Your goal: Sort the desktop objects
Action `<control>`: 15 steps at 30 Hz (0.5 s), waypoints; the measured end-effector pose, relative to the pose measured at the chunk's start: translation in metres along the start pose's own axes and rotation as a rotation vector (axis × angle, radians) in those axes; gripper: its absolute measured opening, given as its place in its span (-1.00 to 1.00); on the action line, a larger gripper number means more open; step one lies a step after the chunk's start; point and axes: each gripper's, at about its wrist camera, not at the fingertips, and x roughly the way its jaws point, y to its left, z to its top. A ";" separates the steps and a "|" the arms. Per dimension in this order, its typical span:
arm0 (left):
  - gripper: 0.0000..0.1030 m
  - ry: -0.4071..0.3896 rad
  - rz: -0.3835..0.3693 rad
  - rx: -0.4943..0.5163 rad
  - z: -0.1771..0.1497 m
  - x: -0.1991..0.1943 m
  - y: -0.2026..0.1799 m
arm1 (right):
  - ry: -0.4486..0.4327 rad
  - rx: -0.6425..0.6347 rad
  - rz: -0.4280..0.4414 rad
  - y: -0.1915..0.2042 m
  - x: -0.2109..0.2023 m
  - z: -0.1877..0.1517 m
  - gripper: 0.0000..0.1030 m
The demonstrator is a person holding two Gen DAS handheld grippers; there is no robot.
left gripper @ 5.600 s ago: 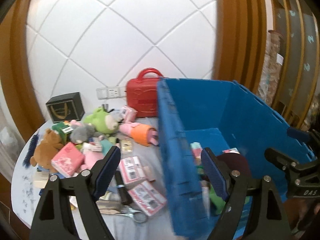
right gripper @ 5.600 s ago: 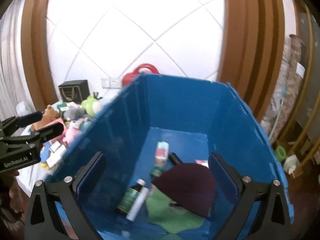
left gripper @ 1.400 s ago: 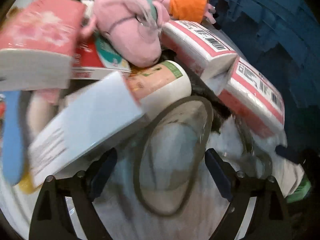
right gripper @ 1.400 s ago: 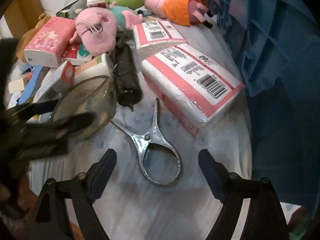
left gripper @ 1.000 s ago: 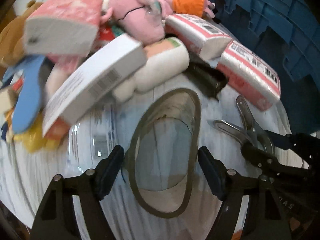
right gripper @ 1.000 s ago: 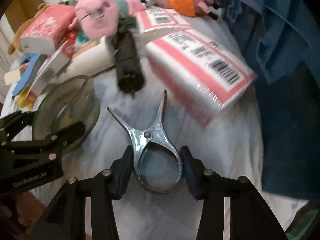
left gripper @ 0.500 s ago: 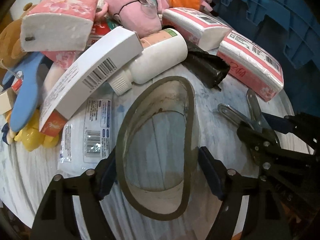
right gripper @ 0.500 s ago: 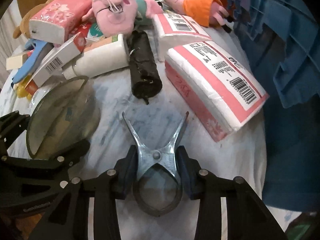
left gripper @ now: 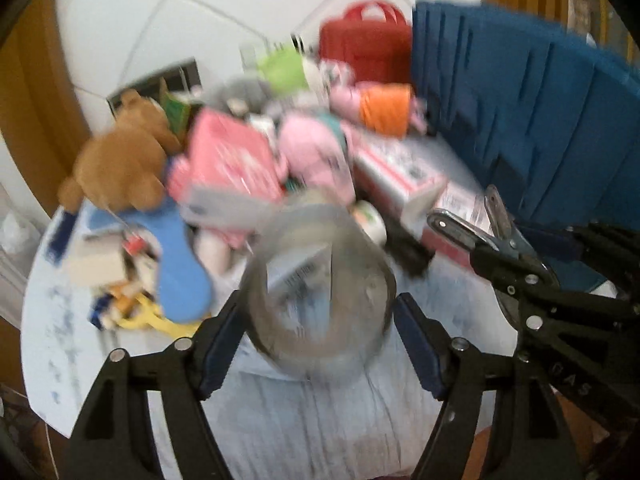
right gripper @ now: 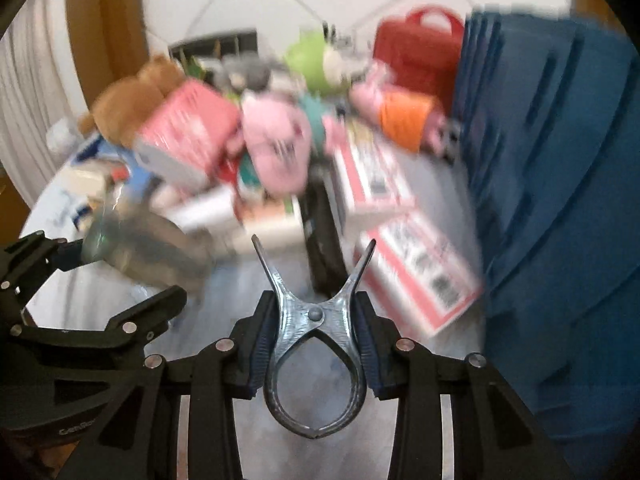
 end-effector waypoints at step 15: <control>-0.15 0.101 -0.091 -0.098 -0.016 0.033 0.011 | -0.100 0.022 -0.081 0.013 -0.058 0.028 -0.27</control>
